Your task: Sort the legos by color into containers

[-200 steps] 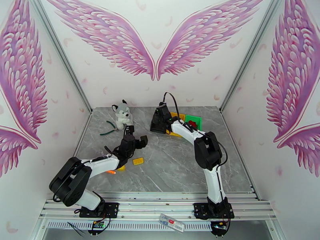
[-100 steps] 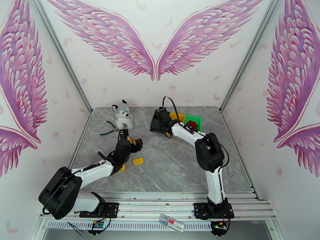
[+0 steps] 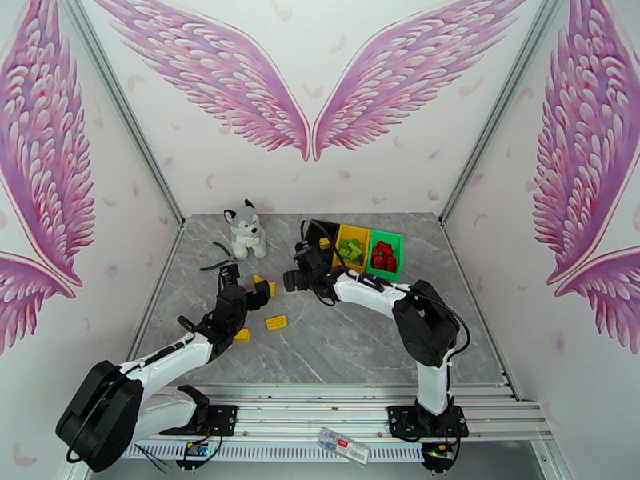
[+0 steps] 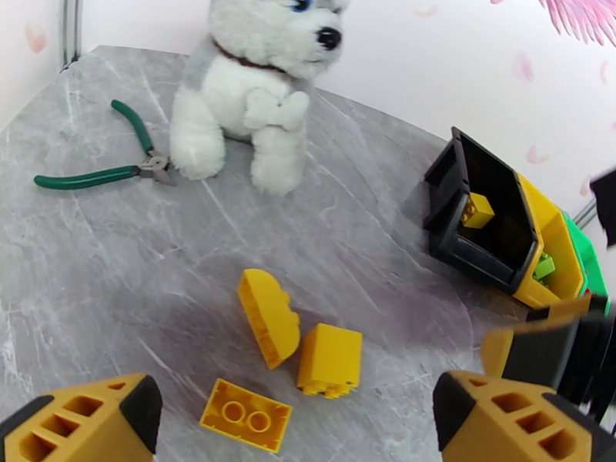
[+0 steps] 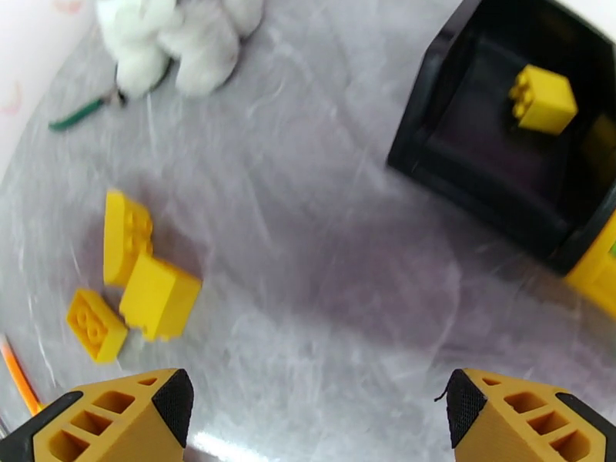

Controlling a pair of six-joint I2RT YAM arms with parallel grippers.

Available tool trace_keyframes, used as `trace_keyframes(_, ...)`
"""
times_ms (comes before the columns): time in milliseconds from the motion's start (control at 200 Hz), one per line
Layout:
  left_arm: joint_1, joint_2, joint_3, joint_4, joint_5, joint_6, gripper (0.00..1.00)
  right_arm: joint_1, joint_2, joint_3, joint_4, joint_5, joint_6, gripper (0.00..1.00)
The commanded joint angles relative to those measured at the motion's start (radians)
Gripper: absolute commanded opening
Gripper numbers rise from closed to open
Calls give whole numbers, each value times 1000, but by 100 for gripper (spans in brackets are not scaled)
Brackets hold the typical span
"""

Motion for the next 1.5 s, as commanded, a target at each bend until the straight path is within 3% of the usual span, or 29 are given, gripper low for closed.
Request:
trace_keyframes(0,37,-21,-17,-43,2,-34,99,49,-42,-48,29,-31,25,93)
trace_keyframes(455,141,-120,-84,-45,65,-75,99,226,5,-80,33,-35,99,93)
trace_keyframes(1080,168,-155,-108,-44,93,-66,99,294,152,51,-75,80,139,89)
trace_keyframes(1495,173,-108,-102,1,135,-60,99,298,127,43,-84,135,139,68)
